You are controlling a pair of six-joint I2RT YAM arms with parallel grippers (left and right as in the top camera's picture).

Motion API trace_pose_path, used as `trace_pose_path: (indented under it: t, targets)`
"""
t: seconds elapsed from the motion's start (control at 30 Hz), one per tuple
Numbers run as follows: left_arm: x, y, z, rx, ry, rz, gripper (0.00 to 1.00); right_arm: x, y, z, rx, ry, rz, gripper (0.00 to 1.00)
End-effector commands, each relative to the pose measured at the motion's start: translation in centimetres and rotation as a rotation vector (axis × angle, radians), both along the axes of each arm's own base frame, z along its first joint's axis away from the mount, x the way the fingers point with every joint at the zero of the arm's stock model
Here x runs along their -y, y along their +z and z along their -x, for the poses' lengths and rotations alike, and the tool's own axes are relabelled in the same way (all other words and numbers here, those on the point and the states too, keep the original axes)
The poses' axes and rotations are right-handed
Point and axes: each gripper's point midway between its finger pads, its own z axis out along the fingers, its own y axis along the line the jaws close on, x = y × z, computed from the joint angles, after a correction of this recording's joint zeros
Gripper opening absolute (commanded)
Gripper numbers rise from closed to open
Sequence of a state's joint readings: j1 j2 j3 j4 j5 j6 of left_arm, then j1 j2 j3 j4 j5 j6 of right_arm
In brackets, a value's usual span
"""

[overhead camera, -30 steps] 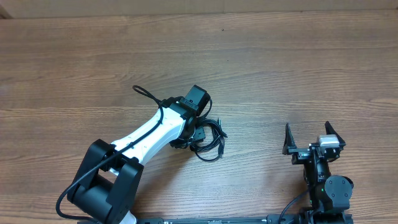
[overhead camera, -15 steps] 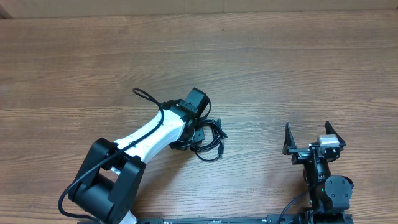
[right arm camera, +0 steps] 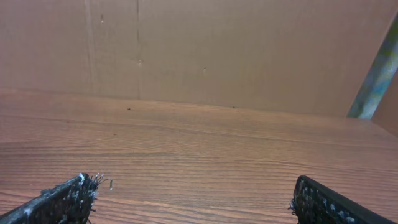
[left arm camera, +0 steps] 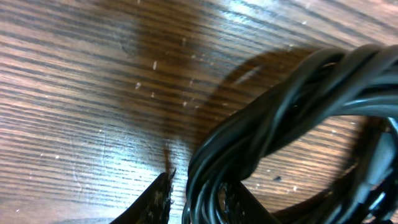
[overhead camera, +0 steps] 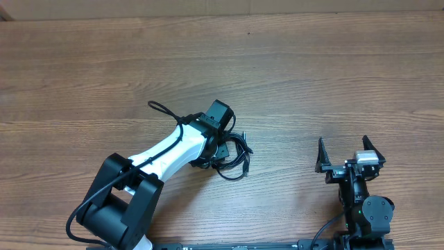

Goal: Untangle cables
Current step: 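Grasp the black cable bundle with the left gripper and lift it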

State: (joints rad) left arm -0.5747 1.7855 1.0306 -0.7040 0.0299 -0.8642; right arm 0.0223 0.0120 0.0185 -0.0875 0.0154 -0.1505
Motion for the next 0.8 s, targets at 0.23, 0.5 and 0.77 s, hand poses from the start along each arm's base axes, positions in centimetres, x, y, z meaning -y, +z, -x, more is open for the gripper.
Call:
trace_pose_path:
  t: [0.23,0.5,0.77]
  targets:
    - [-1.3,-2.0,1.2,-0.027,0.047,-0.032,0.04,-0.1,-0.2,0.0,0.004,0.000,0.001,1.00]
    - [-1.9,0.0,-1.0,0.005,0.054,-0.032,0.04,-0.1,-0.2,0.0,0.004,0.000,0.001,1.00]
    - [-0.1,6.1,-4.4,0.106,-0.128,0.044,0.05,-0.1,-0.2,0.0,0.004,0.001,0.001,1.00]
